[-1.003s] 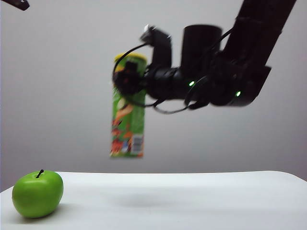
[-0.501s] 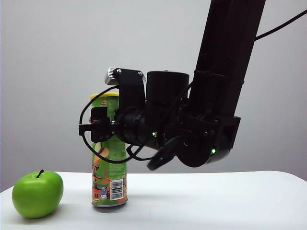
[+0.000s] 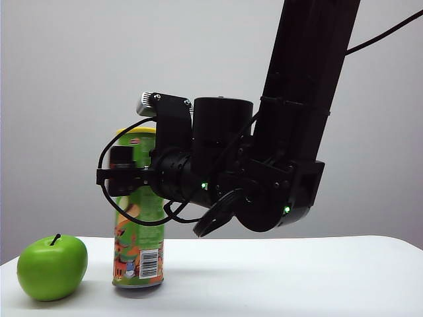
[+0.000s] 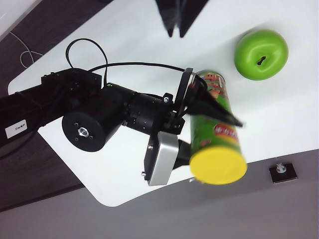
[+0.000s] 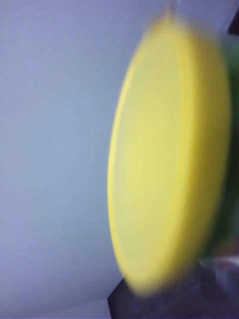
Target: Pick up the green bucket of chips from the desk, place it near the apple, and finally stand it up.
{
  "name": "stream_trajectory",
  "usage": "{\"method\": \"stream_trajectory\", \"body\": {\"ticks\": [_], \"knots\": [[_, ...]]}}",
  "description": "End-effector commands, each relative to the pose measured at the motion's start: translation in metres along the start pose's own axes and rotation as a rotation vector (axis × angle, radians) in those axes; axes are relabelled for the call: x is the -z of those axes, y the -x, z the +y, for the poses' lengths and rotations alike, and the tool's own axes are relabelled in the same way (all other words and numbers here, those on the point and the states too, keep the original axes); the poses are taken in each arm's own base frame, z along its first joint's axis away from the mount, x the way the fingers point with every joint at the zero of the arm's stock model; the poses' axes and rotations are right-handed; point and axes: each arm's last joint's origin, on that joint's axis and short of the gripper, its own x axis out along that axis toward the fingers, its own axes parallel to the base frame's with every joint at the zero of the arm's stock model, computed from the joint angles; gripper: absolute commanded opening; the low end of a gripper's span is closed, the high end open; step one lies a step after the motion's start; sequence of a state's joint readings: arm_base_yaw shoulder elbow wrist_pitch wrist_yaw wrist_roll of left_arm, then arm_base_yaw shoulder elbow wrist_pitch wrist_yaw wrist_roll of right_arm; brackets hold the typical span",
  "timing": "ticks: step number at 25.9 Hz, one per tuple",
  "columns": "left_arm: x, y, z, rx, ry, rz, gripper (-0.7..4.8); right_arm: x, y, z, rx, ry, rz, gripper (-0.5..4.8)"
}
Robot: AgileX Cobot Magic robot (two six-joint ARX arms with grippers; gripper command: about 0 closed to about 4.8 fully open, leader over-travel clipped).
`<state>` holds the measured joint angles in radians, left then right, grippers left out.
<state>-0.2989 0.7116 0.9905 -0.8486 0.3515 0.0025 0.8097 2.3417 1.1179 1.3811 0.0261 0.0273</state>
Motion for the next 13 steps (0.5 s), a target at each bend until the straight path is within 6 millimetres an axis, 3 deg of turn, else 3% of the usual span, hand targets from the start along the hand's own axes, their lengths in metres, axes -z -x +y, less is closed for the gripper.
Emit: {"method": "stream_trajectory", "body": {"ticks": [1,10,13], "knots": [[-0.002,0.001,0.000,0.004,-0.005,-0.022,-0.05,-0.002,0.001,0.001,-0.005,-0.034,-0.010,4.79],[-0.002,0.001,0.000,0.004,-0.014,-0.022,-0.05,-0.001,0.006,0.002,-0.034,-0.053,-0.002,4.79],[-0.002,0.001,0.000,0.004,-0.017,-0.022,-0.05,-0.004,0.016,0.001,-0.037,-0.086,0.019,4.79]]}}
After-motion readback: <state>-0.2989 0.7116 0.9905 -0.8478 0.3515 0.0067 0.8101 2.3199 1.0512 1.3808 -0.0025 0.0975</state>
